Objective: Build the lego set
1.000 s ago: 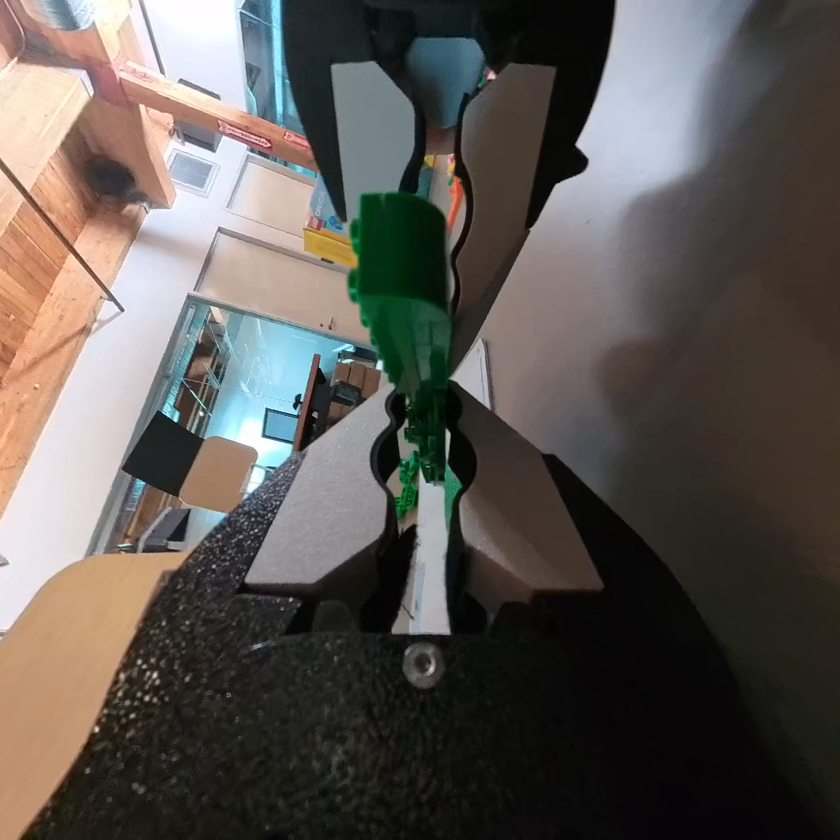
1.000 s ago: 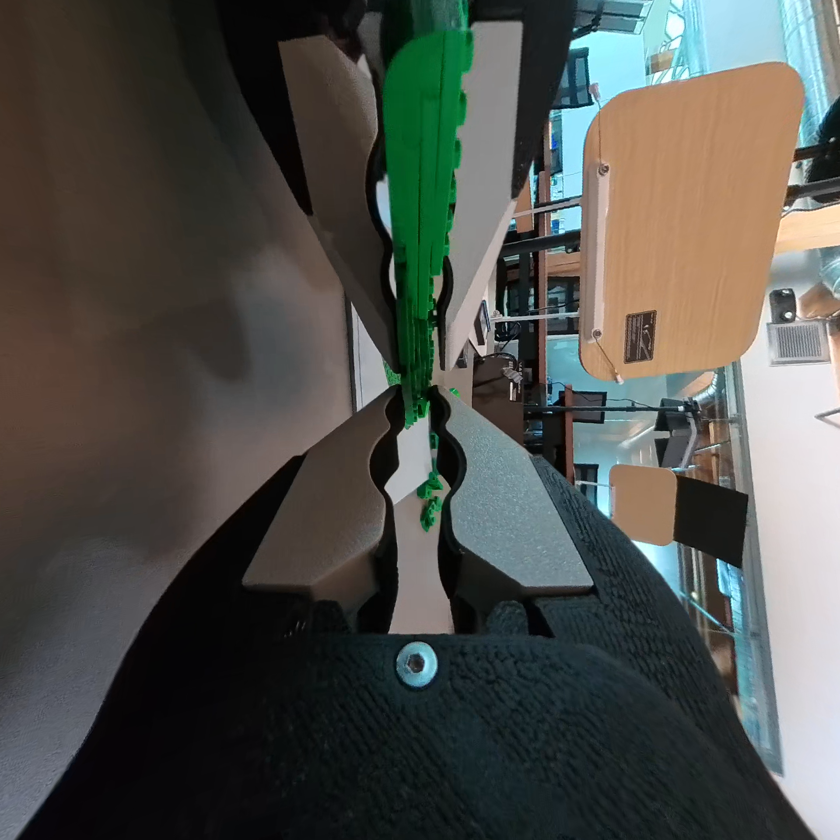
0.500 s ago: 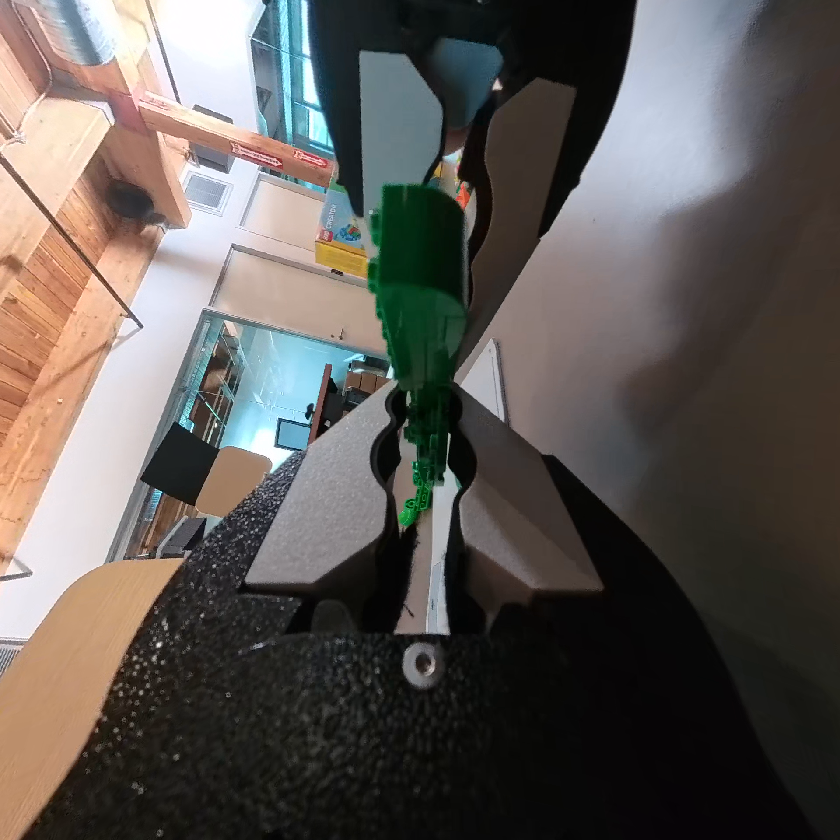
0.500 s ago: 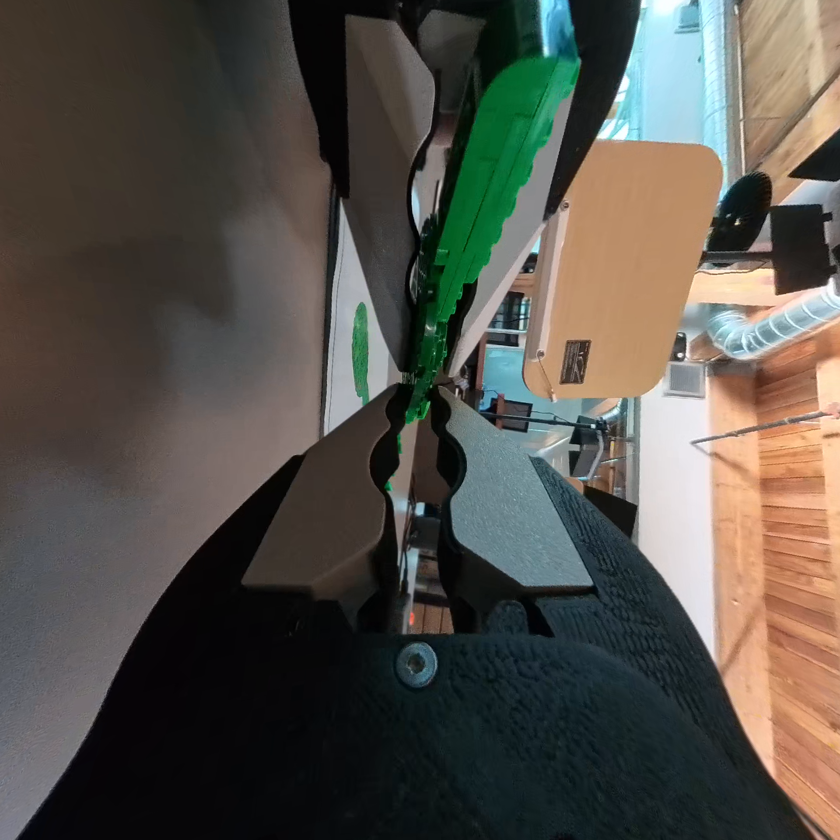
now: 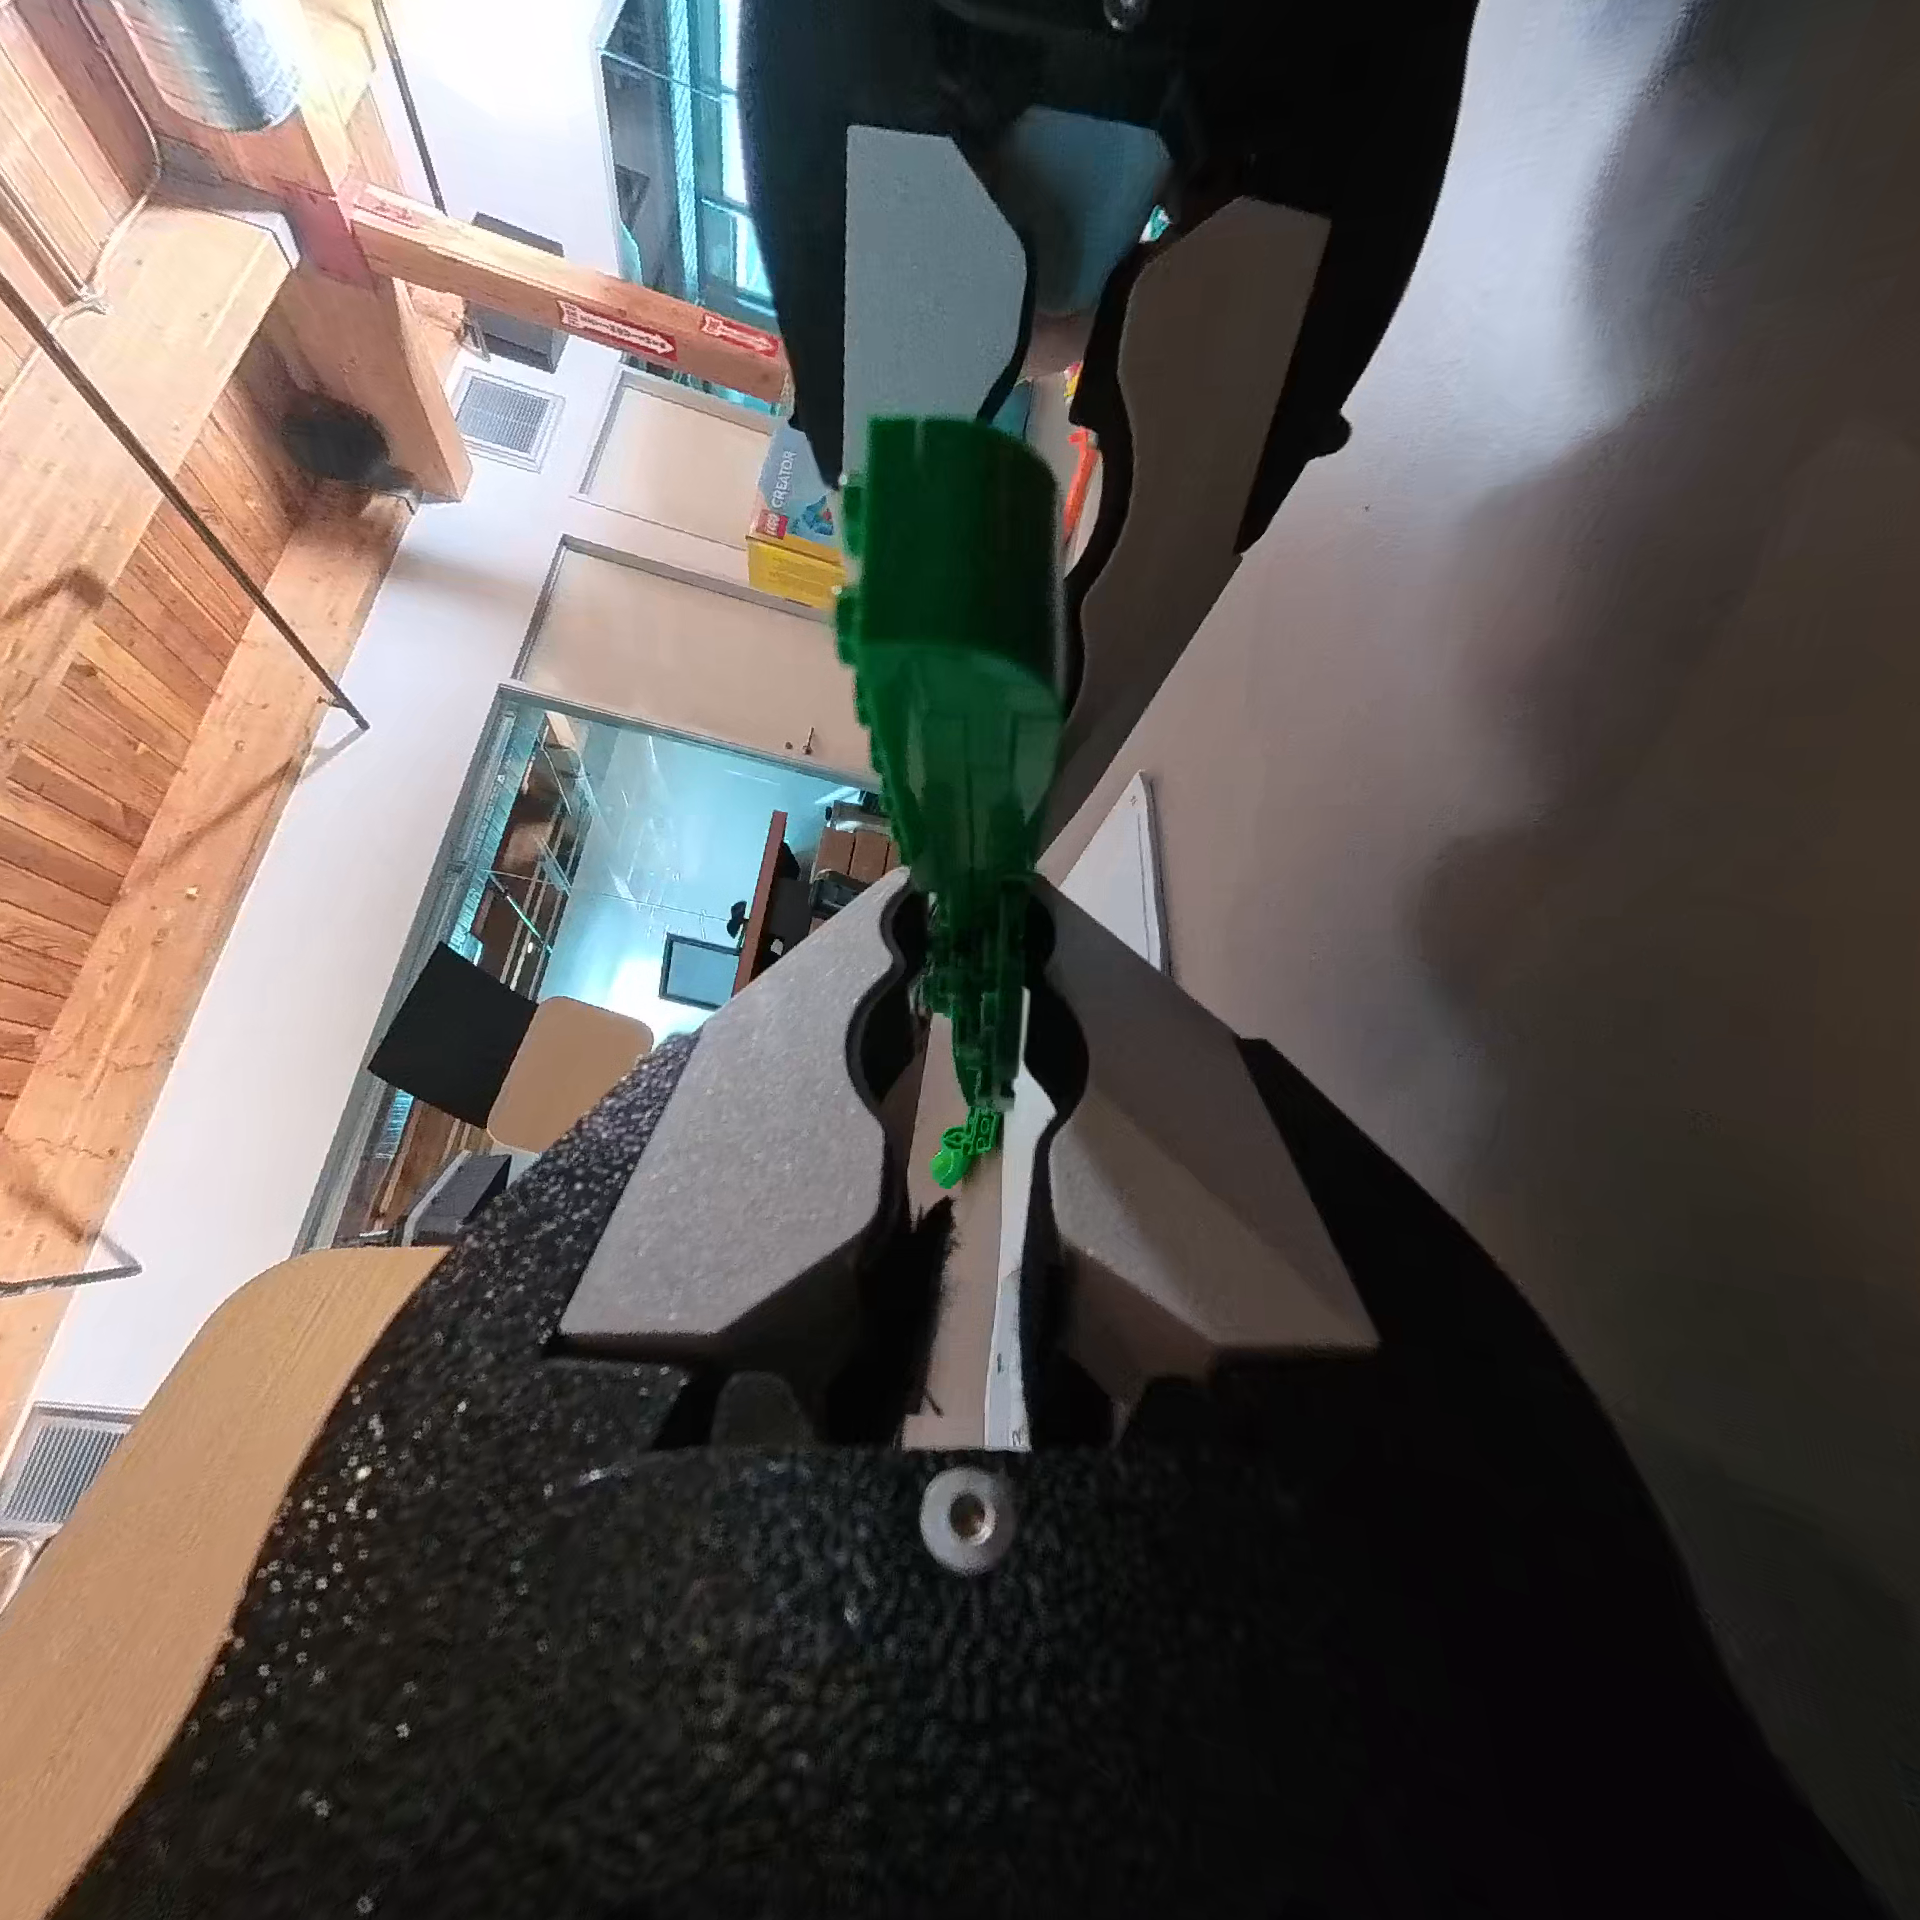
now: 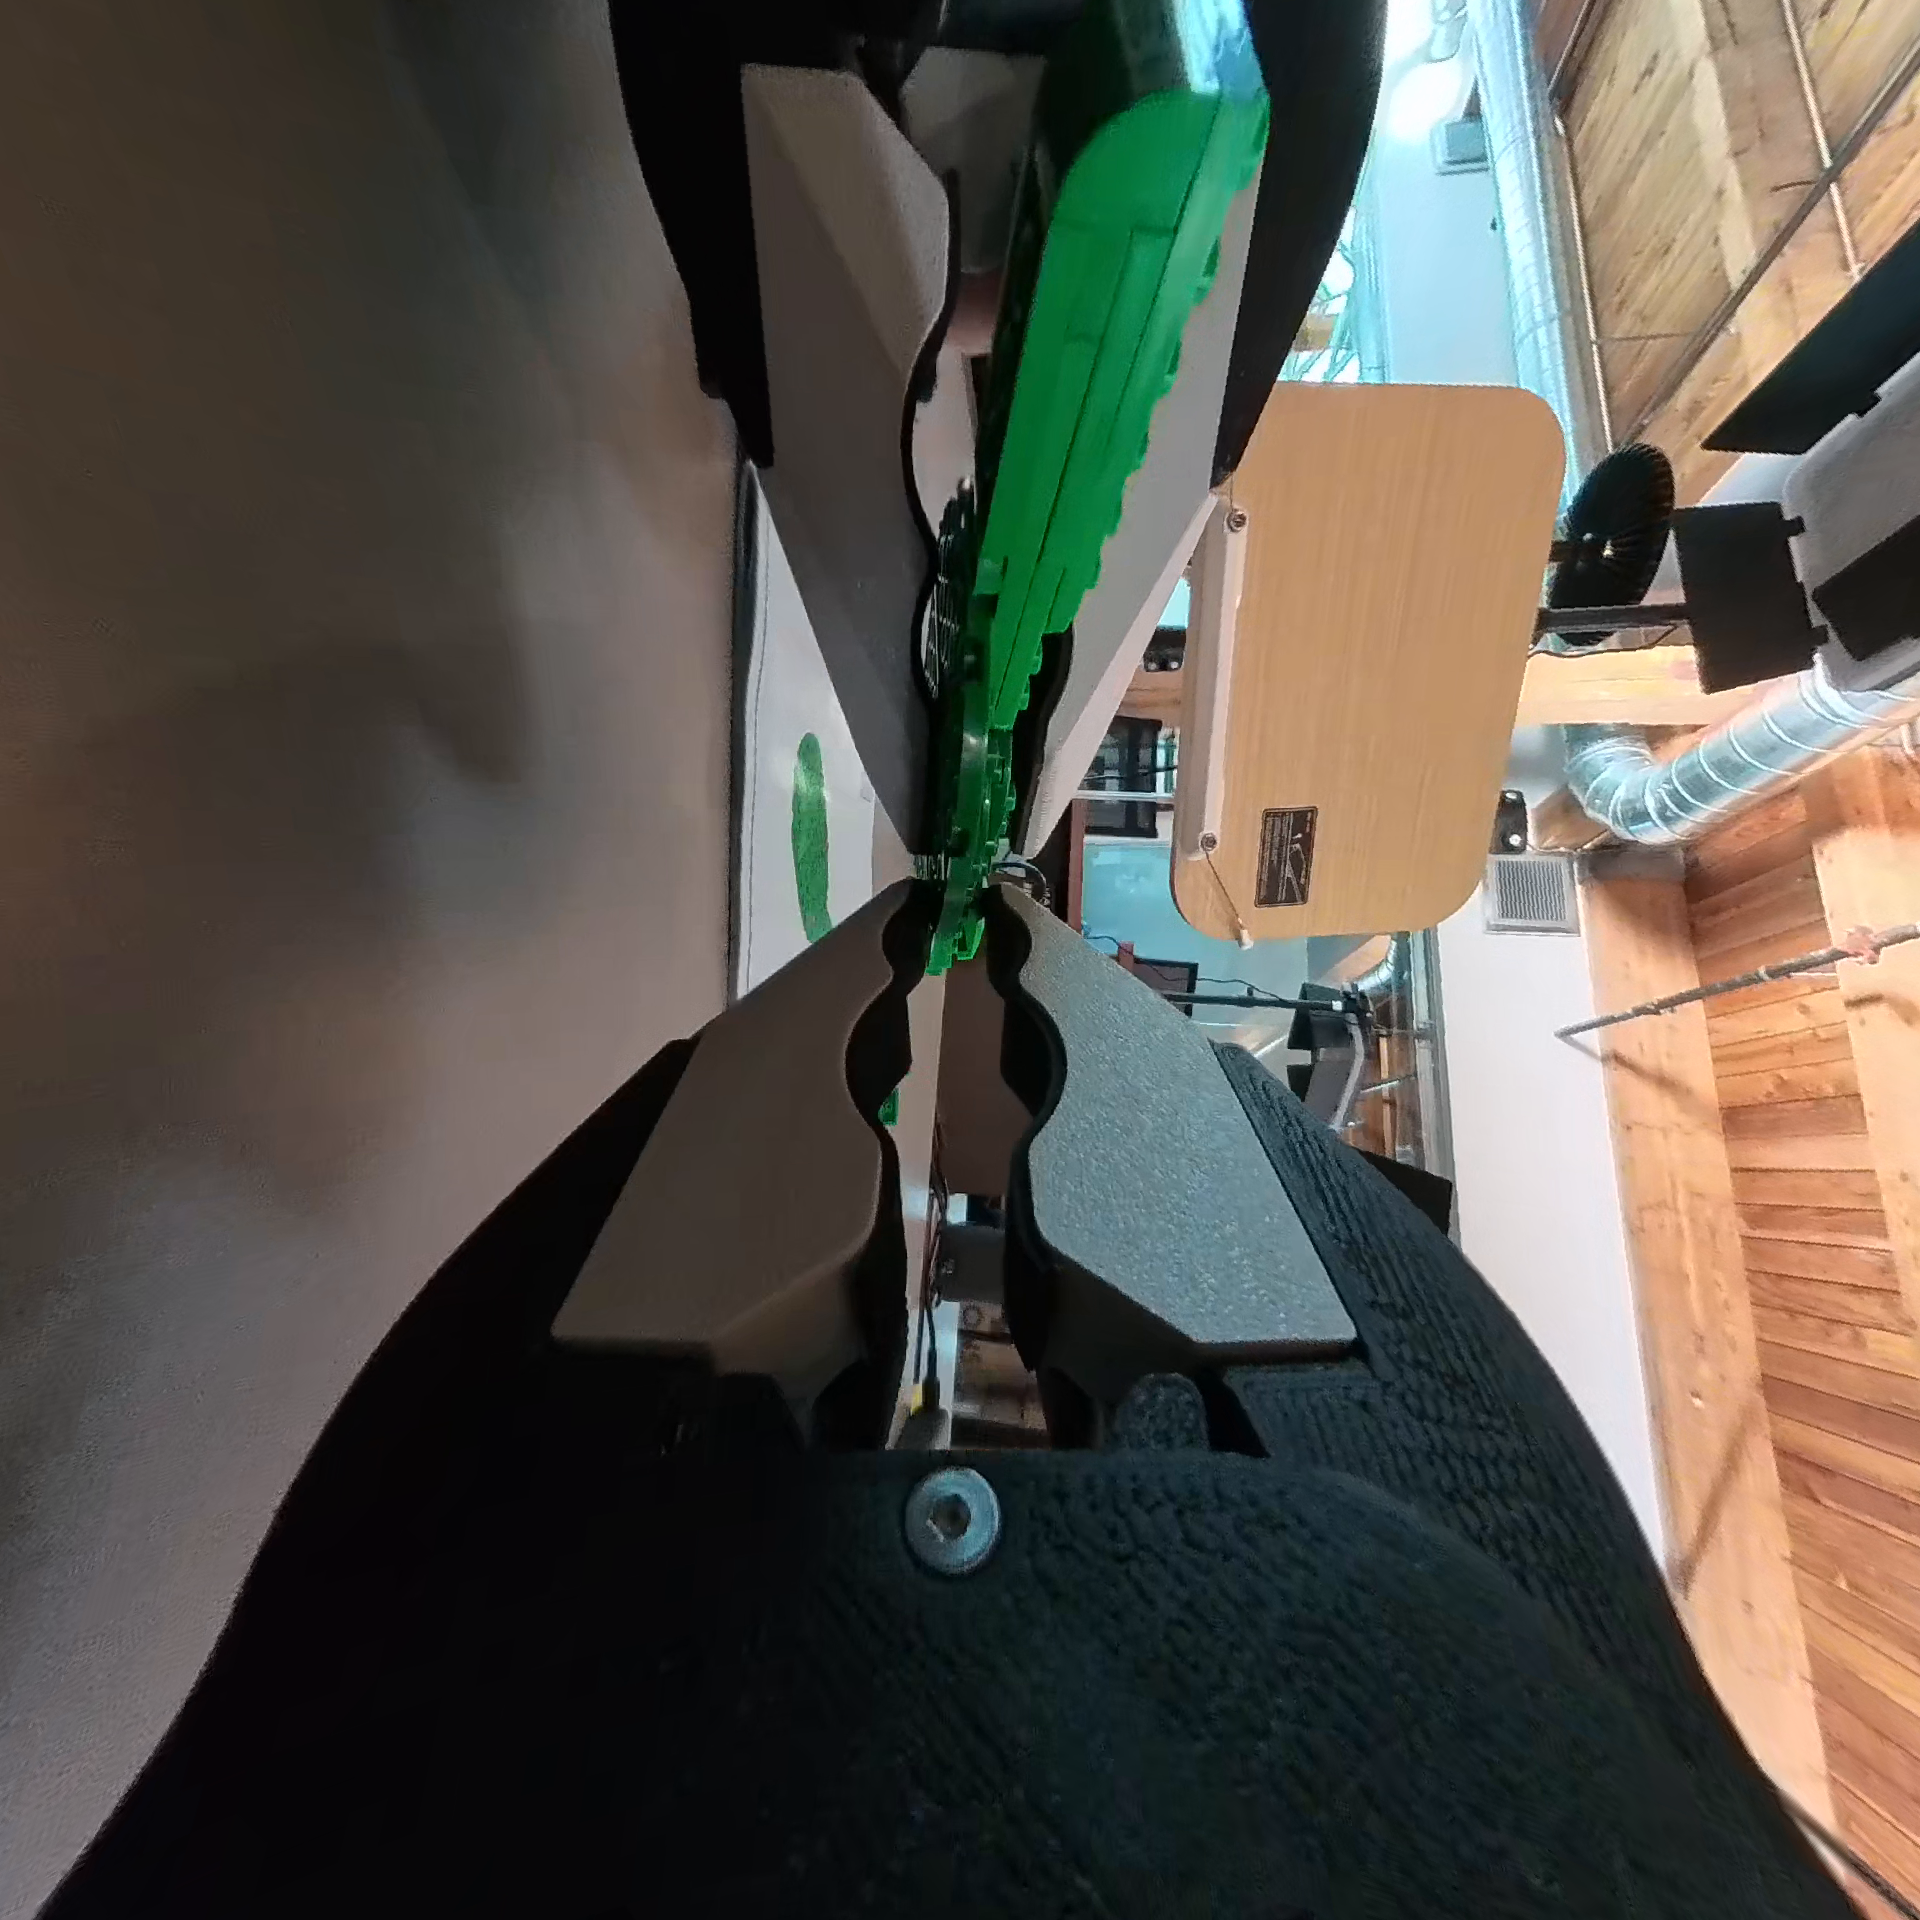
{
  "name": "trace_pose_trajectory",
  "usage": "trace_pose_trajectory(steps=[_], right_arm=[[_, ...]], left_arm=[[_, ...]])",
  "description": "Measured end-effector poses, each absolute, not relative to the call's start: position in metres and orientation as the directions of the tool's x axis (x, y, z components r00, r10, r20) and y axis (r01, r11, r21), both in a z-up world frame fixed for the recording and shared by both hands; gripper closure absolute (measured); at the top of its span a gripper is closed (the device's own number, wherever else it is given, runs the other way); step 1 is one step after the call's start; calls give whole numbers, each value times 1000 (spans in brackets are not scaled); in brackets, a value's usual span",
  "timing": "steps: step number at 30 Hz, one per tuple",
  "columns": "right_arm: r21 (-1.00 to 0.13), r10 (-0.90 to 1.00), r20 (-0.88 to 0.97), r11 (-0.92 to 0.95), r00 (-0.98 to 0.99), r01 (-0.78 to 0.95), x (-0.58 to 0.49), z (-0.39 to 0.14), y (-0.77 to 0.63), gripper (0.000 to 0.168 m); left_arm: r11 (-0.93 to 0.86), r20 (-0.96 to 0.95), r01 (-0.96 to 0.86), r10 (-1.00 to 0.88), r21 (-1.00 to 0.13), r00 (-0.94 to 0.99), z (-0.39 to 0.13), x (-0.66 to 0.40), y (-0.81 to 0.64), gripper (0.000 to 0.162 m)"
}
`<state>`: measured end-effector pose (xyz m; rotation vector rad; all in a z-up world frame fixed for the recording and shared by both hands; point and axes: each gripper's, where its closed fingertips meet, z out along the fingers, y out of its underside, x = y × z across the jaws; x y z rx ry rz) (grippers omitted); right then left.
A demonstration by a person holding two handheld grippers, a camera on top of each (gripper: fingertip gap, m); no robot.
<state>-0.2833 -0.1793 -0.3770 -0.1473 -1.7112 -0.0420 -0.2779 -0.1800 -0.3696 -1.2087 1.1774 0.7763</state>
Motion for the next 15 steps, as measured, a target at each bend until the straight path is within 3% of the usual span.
trace_pose_trajectory(steps=[15], right_arm=[[-48, 57, 993, 995, -103, 89, -283, -378, -179, 159]], left_arm=[[255, -970, -937, -101, -240, 221, -371, -273, -183, 149]])
